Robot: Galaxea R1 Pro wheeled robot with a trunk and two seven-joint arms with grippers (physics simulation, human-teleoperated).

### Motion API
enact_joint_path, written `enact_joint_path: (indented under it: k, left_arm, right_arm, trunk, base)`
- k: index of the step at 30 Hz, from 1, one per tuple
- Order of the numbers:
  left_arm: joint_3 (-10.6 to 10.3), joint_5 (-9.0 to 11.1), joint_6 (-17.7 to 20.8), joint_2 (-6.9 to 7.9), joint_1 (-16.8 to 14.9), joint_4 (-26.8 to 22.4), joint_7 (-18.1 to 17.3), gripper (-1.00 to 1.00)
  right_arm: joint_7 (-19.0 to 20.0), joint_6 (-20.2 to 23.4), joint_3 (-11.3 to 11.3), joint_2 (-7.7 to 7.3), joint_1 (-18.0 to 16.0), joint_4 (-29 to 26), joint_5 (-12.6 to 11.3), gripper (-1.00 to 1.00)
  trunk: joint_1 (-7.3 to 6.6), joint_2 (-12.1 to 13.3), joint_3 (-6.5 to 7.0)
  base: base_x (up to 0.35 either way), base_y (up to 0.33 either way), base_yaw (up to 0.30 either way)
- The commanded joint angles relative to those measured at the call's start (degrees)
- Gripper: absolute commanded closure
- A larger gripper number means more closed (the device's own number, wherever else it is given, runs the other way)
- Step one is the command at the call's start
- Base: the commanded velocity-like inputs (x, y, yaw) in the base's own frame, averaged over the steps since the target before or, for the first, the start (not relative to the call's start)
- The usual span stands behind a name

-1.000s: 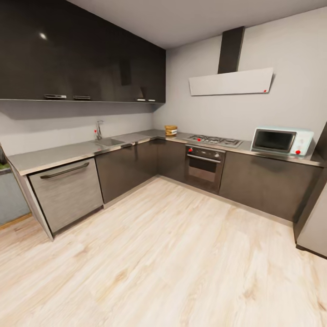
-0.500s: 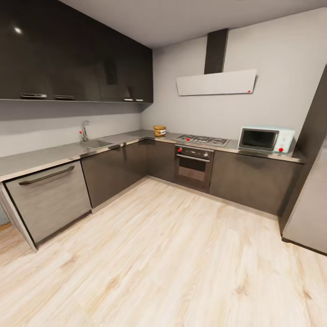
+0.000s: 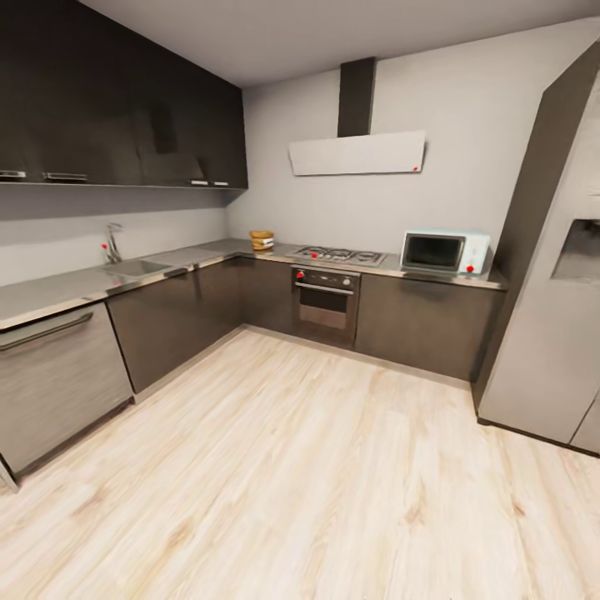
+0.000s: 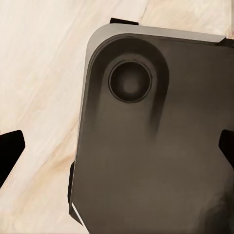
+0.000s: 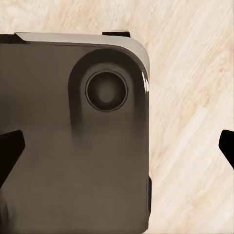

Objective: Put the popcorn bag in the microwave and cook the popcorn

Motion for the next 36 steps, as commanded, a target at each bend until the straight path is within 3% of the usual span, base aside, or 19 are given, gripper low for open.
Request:
enact_joint_path:
  k: [1,36]
  left_arm:
    - [0.05,0.37,-0.11,-0.01,0.01,-0.04,0.05,-1.0]
    - [0.05,0.35,-0.11,0.0,0.01,-0.04,-0.04,-1.0]
  right_arm:
    - [-0.01,-0.21,-0.02,0.0,-0.05,0.07,-0.09,-1.0]
    - [-0.01,-0.12,-0.03,0.0,-0.05,0.11,-0.16,-1.0]
  trunk:
    - [0.0,-0.03,-0.05]
    - [0.0,-0.03,-0.05]
  base:
    - [0.0,0.0,-0.247]
    - [0.0,0.0,-0.246]
